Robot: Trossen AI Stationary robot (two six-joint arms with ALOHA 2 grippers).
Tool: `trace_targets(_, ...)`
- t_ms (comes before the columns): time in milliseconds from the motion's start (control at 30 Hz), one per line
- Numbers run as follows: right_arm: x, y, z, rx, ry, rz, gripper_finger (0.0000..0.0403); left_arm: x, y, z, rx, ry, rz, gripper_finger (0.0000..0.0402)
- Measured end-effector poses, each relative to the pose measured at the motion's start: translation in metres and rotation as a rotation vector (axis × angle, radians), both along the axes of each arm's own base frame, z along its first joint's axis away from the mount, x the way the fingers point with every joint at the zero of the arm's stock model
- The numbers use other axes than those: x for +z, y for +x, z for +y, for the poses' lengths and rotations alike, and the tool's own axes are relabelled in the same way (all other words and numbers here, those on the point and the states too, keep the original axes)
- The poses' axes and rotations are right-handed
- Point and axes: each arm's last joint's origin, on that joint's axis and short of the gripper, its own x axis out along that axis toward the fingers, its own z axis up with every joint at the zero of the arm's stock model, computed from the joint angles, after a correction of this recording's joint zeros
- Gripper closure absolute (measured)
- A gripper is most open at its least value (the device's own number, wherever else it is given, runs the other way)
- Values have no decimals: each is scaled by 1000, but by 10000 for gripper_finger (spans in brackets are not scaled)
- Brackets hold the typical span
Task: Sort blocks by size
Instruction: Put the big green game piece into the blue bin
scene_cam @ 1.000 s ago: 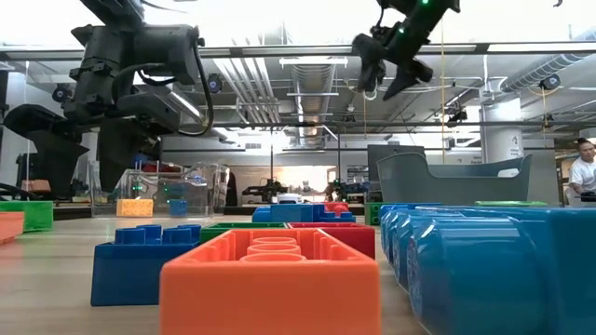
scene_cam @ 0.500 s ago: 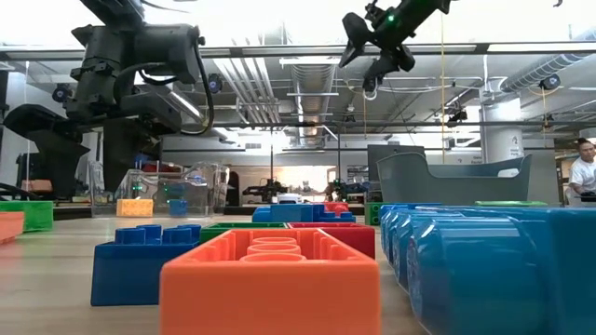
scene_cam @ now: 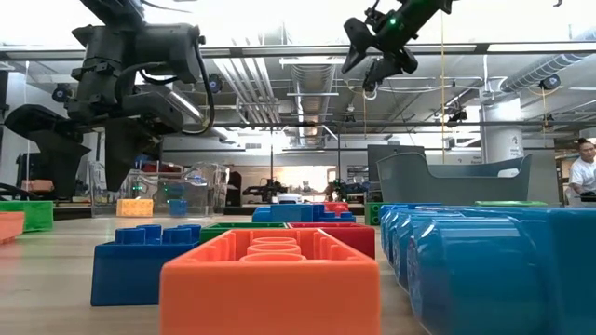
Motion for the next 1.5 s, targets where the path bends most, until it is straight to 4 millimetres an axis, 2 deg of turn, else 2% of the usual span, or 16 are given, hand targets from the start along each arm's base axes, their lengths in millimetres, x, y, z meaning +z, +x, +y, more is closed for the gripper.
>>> trace_targets(700,-8,-1,-1,1,3,28,39,0,2,0,0,0,-17,106)
trace_targets(1500,-8,-1,-1,3,0,31,39,0,3,0,-9,2,-34,106)
